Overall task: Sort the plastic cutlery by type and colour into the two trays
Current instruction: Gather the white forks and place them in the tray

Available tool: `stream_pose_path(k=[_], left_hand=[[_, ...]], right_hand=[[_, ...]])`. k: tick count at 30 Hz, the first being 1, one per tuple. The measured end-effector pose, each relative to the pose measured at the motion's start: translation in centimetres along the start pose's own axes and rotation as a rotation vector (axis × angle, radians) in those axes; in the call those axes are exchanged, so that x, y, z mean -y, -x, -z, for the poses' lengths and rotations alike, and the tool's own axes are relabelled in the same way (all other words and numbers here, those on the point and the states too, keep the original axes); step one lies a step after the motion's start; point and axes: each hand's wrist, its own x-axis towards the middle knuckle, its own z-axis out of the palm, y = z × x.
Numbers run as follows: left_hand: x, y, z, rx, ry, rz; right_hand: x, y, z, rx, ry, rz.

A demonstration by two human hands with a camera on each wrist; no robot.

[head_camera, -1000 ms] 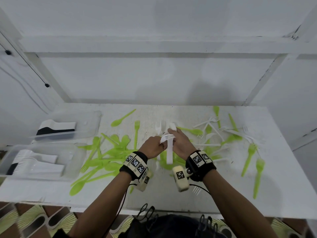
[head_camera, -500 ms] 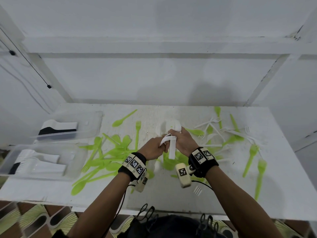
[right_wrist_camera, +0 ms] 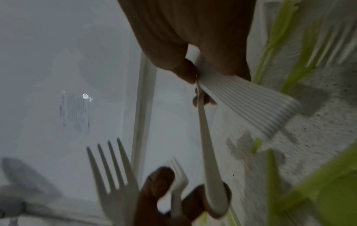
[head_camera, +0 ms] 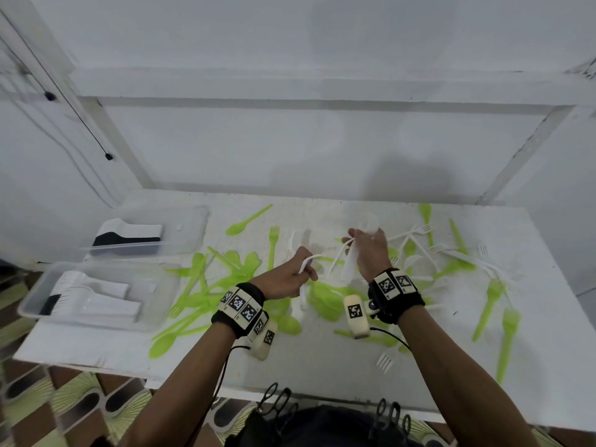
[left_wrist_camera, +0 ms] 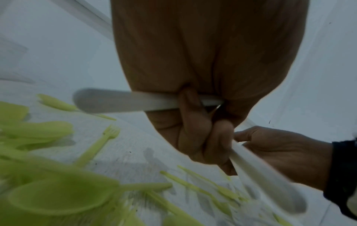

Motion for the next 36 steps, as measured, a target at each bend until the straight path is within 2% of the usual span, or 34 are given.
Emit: stream_pose_path(k=[3,5,8,10,19,27,32,36], left_hand=[[-0.5,0.2,0.1,-0.045,0.082,-0.003],[-1.0,0.3,0.1,-0.063,0.158,-0.048],[-1.1,0.4,0.4,-0.095,0.128,-0.052],[-0.8,0.4,0.7,-0.126,0.125,-0.033],[-0.7,0.0,0.6,-0.104,-0.026,0.033],[-0.2,-0.8,0.4,-0.067,-0.076,0.169],[0.9,-1.6,1.0,-0.032,-0.073,0.131],[1.3,-1.7,0.7,-0.149,-0.204,0.062]], right_hand=[[-0.6,1.5,-1.2,0.205,0.144,-0.123],[-1.2,2.6,-2.1,0.354,0.136,-0.183],[-1.7,3.2,-3.0,0.491,0.085,-0.117],[-1.9,3.2,-3.1,0.494,0.103,-0.050],[-2.4,3.8,-3.7,0.286,0.095,-0.058],[-2.3,4.0,-3.2,0.336,0.153,-0.153],[-2.7,4.4,-2.5,0.371,0.097,-0.181],[-2.5,3.9,-2.3,0.275,0.022,-0.140]])
